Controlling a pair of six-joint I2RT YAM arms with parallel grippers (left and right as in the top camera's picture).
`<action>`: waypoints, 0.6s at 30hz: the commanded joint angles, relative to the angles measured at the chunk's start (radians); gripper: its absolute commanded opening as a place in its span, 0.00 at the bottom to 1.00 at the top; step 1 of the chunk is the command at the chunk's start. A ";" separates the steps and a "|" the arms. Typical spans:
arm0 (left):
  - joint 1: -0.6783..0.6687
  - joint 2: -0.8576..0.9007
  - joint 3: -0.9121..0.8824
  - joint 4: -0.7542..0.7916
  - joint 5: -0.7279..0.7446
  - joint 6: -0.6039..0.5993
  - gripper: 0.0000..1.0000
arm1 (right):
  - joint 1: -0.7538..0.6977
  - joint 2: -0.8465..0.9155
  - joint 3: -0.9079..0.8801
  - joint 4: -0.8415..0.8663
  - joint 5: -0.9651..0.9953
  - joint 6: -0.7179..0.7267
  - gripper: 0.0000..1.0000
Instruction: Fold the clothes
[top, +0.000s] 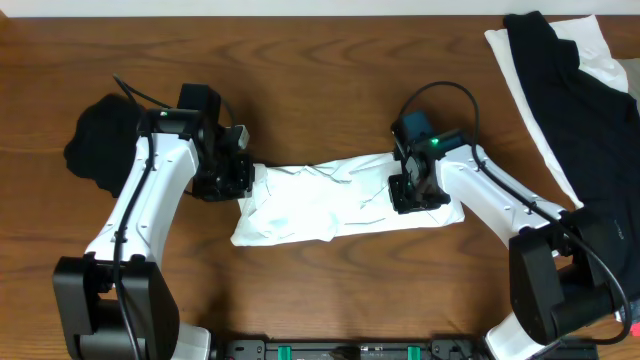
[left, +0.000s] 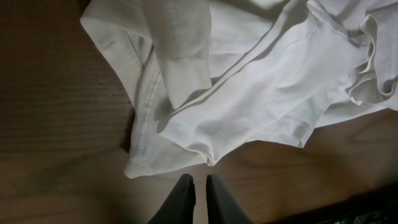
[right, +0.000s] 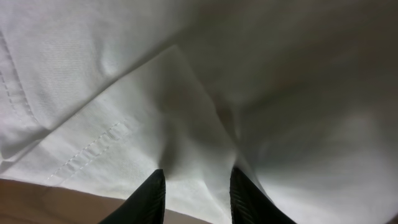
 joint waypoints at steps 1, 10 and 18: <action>0.003 -0.013 -0.001 -0.003 0.005 -0.002 0.11 | -0.004 0.009 -0.006 0.010 -0.011 -0.024 0.30; 0.003 -0.013 -0.001 -0.003 0.005 -0.002 0.11 | -0.003 0.009 -0.006 -0.035 -0.216 -0.303 0.05; 0.003 -0.013 -0.001 -0.003 0.005 -0.002 0.12 | -0.006 0.008 0.016 0.048 -0.167 -0.307 0.16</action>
